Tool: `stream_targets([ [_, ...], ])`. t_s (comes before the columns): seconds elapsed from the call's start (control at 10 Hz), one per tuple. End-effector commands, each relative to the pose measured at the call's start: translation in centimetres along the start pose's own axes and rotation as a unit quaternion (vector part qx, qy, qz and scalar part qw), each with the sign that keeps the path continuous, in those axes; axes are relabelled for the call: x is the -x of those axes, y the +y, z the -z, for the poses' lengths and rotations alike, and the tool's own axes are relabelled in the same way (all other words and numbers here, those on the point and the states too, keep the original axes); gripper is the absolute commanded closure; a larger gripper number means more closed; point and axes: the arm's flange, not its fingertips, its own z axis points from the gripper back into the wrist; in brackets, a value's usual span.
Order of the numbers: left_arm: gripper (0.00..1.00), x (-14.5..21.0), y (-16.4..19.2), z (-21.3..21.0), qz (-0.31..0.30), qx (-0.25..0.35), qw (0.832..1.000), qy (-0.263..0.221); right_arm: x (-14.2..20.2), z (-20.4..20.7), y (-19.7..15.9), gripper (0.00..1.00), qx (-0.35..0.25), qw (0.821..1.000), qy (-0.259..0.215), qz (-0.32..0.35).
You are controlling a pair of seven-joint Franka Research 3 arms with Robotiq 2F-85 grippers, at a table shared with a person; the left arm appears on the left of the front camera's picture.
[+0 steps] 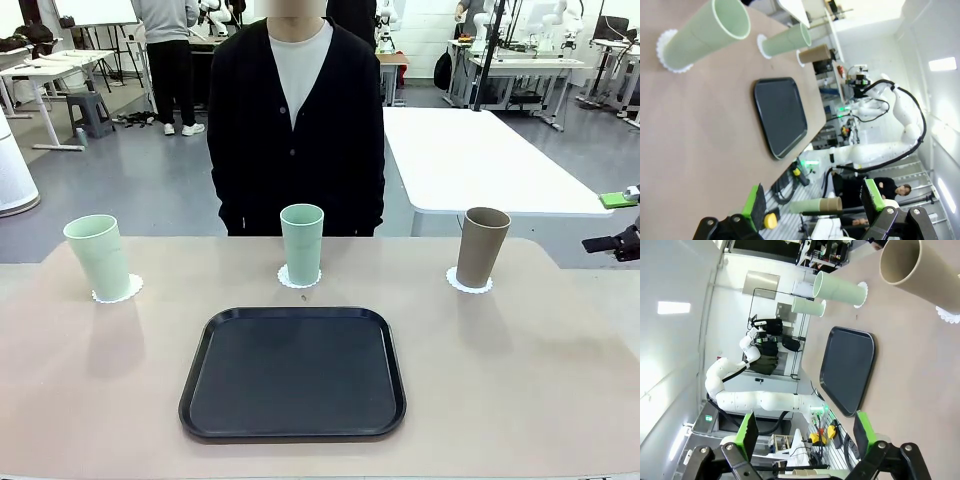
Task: Place coasters on the table and set cups on them.
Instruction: Take one Reusable plastic cup from the Flat Tray and place it on a coaster set by the human.
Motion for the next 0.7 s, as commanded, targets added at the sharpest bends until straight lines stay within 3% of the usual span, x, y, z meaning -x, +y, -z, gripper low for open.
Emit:
stream_targets([
  [0.0,0.00,0.17,-0.17,0.01,0.006,0.005,1.000,-0.004,-0.62,0.33,-0.22,0.00,0.000,1.000,0.007,0.000],
  [0.6,0.00,0.17,-0.17,0.01,0.006,0.005,1.000,-0.004,-0.62,0.33,-0.22,0.00,0.000,1.000,0.007,0.000],
])
